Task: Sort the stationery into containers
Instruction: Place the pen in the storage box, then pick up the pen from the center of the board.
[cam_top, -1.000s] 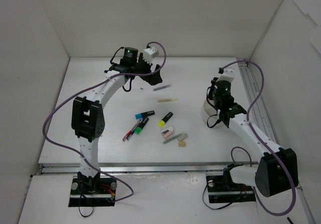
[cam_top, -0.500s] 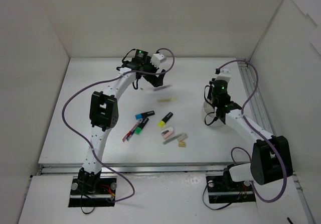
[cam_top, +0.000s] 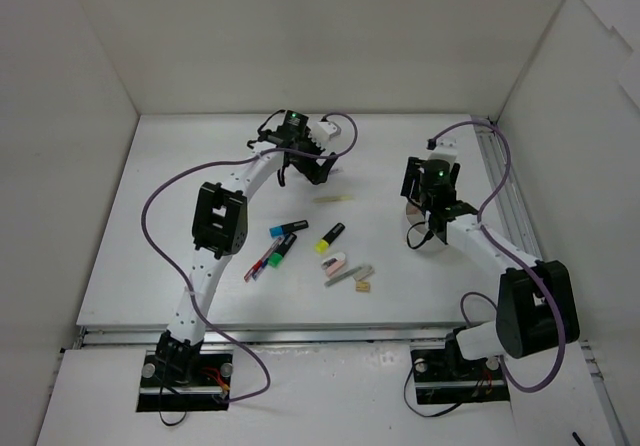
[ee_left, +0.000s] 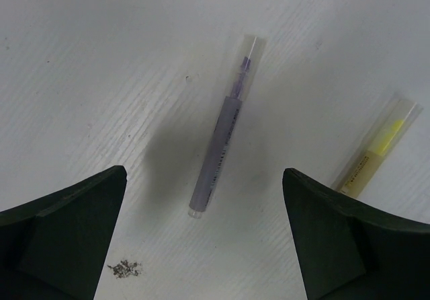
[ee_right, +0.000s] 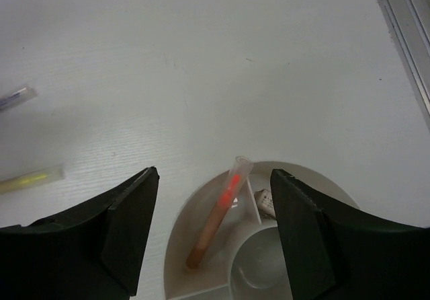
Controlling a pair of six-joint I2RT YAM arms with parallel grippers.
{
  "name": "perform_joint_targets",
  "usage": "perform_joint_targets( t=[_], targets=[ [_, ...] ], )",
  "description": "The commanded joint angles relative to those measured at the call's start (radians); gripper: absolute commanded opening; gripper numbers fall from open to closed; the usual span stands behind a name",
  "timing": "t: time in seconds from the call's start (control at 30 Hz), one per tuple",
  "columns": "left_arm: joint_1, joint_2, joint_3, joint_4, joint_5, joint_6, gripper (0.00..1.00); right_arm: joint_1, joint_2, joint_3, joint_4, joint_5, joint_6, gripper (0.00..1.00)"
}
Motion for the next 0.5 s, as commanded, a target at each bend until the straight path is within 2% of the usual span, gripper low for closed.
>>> perform_joint_targets(
  t=[0.0,0.17,0.27,0.3,0.47],
  targets=[
    [0.002,-0.012,0.087,0.014,-0.004,0.014,0.96,-0.007,-0.079,0.018,0.011,-0.017,0.019,0.66],
    [0.002,0.036,0.162,-0.014,0.002,0.003,0.88,-0.007,-0.202,0.011,-0.027,-0.057,0.019,0.84],
    [0.002,0.039,0.163,-0.011,0.002,0.002,0.83,-0.004,-0.257,0.008,-0.049,-0.083,0.028,0.91],
    [0.002,0.039,0.163,-0.011,0.002,0.000,0.79,-0.007,-0.292,0.007,-0.056,-0.090,0.034,0.98],
    [0.002,0.056,0.190,-0.054,0.013,-0.029,0.71,-0.006,-0.412,-0.005,-0.082,-0.108,0.046,0.98]
  ],
)
